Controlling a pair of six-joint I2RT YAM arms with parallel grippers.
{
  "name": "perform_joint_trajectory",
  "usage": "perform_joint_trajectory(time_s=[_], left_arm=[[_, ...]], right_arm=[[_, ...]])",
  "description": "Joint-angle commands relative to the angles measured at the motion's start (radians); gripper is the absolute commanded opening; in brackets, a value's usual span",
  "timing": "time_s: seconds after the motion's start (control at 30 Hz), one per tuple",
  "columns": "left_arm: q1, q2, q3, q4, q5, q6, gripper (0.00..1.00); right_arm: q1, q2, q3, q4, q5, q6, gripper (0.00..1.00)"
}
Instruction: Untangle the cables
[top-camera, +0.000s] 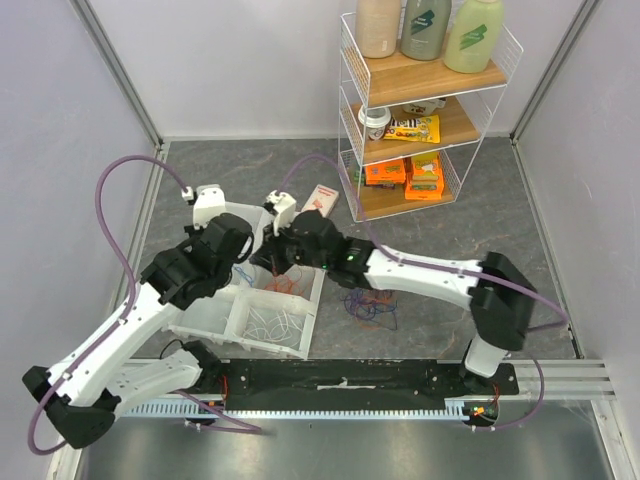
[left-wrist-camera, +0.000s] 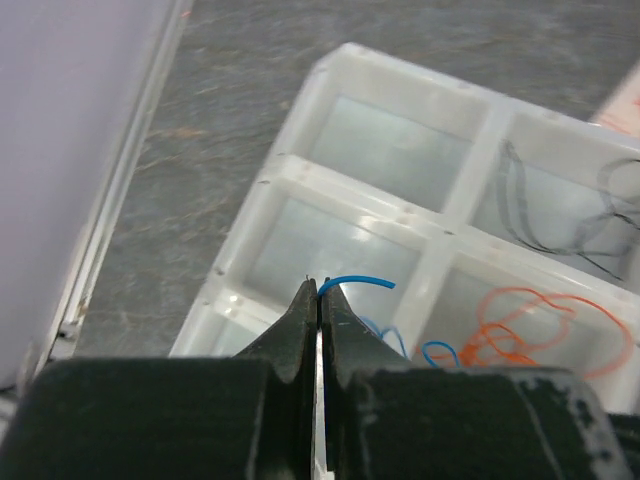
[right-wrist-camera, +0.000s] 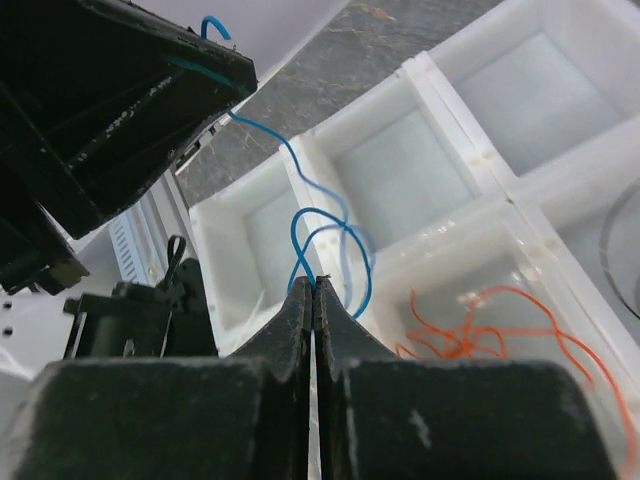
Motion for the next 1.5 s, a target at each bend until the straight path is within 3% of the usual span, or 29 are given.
perform_joint_trajectory(time_s=[0.0,0.2,0.3,0.43,0.5,0.57,0.6,0.7,0.77,0.8,1.03,1.27,1.47], left_arm=[[0.147,-0.028,-0.067,0.061,0.003,-0.042,0.02],[0.334,-0.07,-0.177,0.305,0.119,-0.01,0.02],[0.433,-0.056,-0.219,0.399,0.308,0.007,0.02],[0.52,-0.024,-0.268,0.411,0.409,-0.017,0.03],[0.553,-0.022,-0.277,0.396,0.441,-0.025,0.16],[0.561,-0.043,-0.283,0.386,0.46,-0.019,0.44],[0.561,-0.06,-0.286,0.38,0.466,-0.019,0.52],[0.563,-0.119,-0.299,0.345,0.474,-0.026,0.67],[0.563,-0.146,-0.305,0.331,0.504,-0.028,0.85],[0.561,-0.154,-0.305,0.325,0.53,-0.026,0.9],[0.563,-0.22,-0.311,0.299,0.659,-0.013,0.87],[0.563,-0.344,-0.285,0.294,0.587,0.021,0.85],[0.563,-0.389,-0.26,0.279,0.577,0.052,0.83]], right_arm=[[0.032,0.146,0.102,0.149,0.073,0.06,0.0],[0.04,0.308,0.172,0.243,0.172,0.072,0.0],[0.041,0.374,0.235,0.214,0.158,0.08,0.01],[0.041,0.415,0.275,0.165,0.143,0.083,0.21],[0.041,0.412,0.289,0.127,0.129,0.074,0.35],[0.041,0.388,0.285,0.075,0.115,0.063,0.43],[0.041,0.356,0.268,0.062,0.115,0.058,0.48],[0.04,0.274,0.213,0.003,0.065,0.026,0.63],[0.041,0.225,0.165,-0.034,0.017,-0.003,0.66],[0.041,0.201,0.125,-0.048,0.006,-0.014,0.68],[0.153,0.113,-0.027,-0.062,-0.063,-0.158,0.68],[0.205,0.235,0.008,0.111,-0.126,-0.017,0.65],[0.224,0.305,0.036,0.111,-0.095,0.015,0.56]])
